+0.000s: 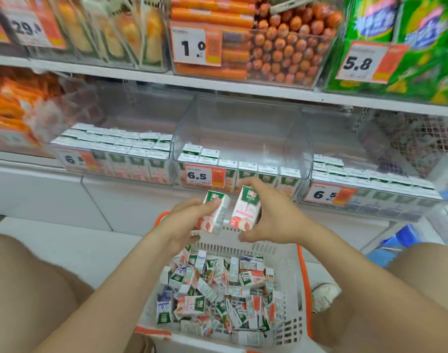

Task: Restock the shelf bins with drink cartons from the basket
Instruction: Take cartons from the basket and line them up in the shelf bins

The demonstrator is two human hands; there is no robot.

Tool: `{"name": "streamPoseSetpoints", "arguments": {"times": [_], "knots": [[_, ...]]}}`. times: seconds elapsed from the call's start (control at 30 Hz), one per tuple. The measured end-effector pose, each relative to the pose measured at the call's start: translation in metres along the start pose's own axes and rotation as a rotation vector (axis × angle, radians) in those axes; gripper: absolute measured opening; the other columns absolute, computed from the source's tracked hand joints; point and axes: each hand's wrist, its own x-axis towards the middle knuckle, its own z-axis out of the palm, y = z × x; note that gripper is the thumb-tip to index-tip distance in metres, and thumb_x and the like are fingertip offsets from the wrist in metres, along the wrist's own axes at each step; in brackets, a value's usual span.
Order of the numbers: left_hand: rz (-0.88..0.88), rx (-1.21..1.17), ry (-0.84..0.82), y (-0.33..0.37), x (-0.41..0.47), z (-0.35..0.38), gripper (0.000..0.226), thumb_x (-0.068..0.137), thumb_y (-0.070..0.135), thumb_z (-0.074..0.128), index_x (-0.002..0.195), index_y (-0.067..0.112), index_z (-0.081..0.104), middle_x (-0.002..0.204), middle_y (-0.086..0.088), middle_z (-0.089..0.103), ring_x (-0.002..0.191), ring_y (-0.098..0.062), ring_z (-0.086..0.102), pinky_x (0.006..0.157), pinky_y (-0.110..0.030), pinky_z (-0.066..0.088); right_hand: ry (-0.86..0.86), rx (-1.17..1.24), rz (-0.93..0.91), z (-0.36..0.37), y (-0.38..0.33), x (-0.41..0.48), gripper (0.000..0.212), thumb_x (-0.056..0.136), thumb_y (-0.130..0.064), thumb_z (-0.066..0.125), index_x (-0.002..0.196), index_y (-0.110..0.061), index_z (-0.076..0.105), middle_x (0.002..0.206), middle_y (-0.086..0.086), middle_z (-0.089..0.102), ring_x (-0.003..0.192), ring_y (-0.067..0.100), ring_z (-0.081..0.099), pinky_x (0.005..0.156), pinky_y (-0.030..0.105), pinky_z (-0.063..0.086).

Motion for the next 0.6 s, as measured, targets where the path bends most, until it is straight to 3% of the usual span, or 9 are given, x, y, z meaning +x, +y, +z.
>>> {"name": "streamPoseSetpoints", "arguments": {"times": [0.1, 0.2, 0.3, 0.43, 0.53, 0.6], "knots": [[0.102, 0.075, -0.034, 0.028, -0.016, -0.008, 0.033, 0.091, 0.038, 0.080, 0.122, 0.026, 0.074, 0.109, -0.004, 0.080, 0.094, -0.020, 0.073, 0.090, -0.038, 0.050, 0.030, 0.071, -0.044, -0.004, -0.019, 0.005, 0.104, 0.056, -0.040, 0.100, 0.140, -0.038, 0.039, 0.108, -0.017, 0.064, 0.086, 0.000, 0.063, 0.067, 0.017, 0.046], [0.178, 0.109, 0.024, 0.053, -0.027, -0.022, 0.040, 0.090, 0.028, 0.082, 0.126, 0.021, 0.069, 0.109, -0.006, 0.080, 0.095, -0.025, 0.078, 0.078, -0.035, 0.058, 0.033, 0.223, -0.046, -0.003, -0.036, 0.018, 0.102, 0.057, -0.037, 0.101, 0.139, -0.043, 0.041, 0.112, -0.013, 0.069, 0.092, 0.010, 0.072, 0.081, 0.040, 0.061], [0.278, 0.195, 0.082, 0.080, -0.038, -0.049, 0.034, 0.091, 0.029, 0.081, 0.122, 0.020, 0.070, 0.106, -0.007, 0.081, 0.095, -0.029, 0.078, 0.084, -0.038, 0.060, 0.080, 0.438, -0.040, 0.002, -0.052, 0.035, 0.082, 0.073, -0.021, 0.096, 0.134, -0.046, 0.046, 0.100, -0.004, 0.075, 0.087, 0.025, 0.075, 0.085, 0.054, 0.061], [0.372, 0.322, 0.205, 0.119, -0.043, -0.095, 0.028, 0.095, 0.037, 0.077, 0.117, 0.028, 0.064, 0.101, -0.005, 0.080, 0.086, -0.023, 0.078, 0.077, -0.032, 0.055, 0.191, 0.644, -0.024, 0.006, -0.094, 0.069, 0.043, 0.098, -0.010, 0.071, 0.124, -0.041, 0.056, 0.098, -0.005, 0.072, 0.091, 0.027, 0.077, 0.084, 0.056, 0.062], [0.454, 0.421, 0.368, 0.136, -0.032, -0.133, 0.028, 0.096, 0.041, 0.074, 0.117, 0.034, 0.057, 0.107, 0.000, 0.075, 0.093, -0.018, 0.075, 0.072, -0.034, 0.055, 0.242, 0.607, -0.059, 0.006, -0.133, 0.102, 0.040, 0.104, -0.012, 0.060, 0.131, -0.041, 0.052, 0.114, -0.012, 0.068, 0.093, 0.025, 0.075, 0.078, 0.054, 0.063], [0.520, 0.440, 0.528, 0.142, -0.021, -0.159, 0.028, 0.099, 0.039, 0.070, 0.119, 0.029, 0.052, 0.110, 0.005, 0.071, 0.094, -0.016, 0.071, 0.072, -0.038, 0.059, 0.276, 0.491, -0.127, 0.009, -0.155, 0.128, 0.050, 0.107, -0.015, 0.055, 0.148, -0.040, 0.040, 0.139, -0.008, 0.060, 0.099, 0.019, 0.071, 0.081, 0.041, 0.062]]}}
